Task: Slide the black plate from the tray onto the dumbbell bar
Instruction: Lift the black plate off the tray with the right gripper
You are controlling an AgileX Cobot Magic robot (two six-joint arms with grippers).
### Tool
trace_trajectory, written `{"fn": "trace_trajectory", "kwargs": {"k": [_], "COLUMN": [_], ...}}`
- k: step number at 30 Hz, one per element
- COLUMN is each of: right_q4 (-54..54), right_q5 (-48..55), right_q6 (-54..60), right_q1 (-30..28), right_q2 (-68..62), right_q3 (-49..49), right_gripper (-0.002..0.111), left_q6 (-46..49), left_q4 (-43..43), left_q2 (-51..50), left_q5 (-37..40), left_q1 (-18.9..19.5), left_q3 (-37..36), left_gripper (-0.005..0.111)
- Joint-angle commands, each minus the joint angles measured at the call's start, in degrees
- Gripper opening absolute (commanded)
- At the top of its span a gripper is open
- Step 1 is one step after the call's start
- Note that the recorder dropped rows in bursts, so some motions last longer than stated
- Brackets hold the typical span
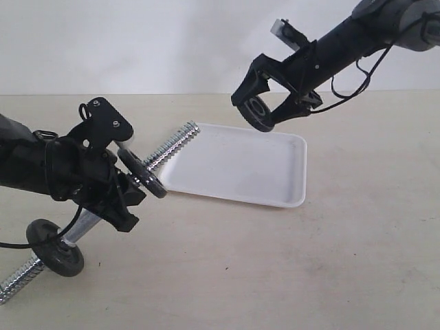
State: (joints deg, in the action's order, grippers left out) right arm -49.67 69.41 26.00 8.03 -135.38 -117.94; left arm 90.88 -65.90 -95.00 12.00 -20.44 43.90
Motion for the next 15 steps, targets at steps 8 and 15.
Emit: {"fn": "trace_trajectory", "kwargs": {"k": [8, 15], "right_q4": [-5.2, -5.3], "right_q5": [0.6, 0.6], "right_q6": [0.3, 1.1], "right_q1": [-0.1, 2.3], "right_q2": [7.4, 9.4], "right_q3": [-0.5, 1.9], "right_gripper": [0.0, 0.0], "left_q6": [0.7, 0.7], "left_q4": [-2.0, -2.0], "left_q2": [2.7, 2.7], "left_q5": [-4.2, -4.9], "left_q1": [0.0, 0.0], "left_q3": [1.5, 1.4], "left_gripper": [0.004, 0.004]}}
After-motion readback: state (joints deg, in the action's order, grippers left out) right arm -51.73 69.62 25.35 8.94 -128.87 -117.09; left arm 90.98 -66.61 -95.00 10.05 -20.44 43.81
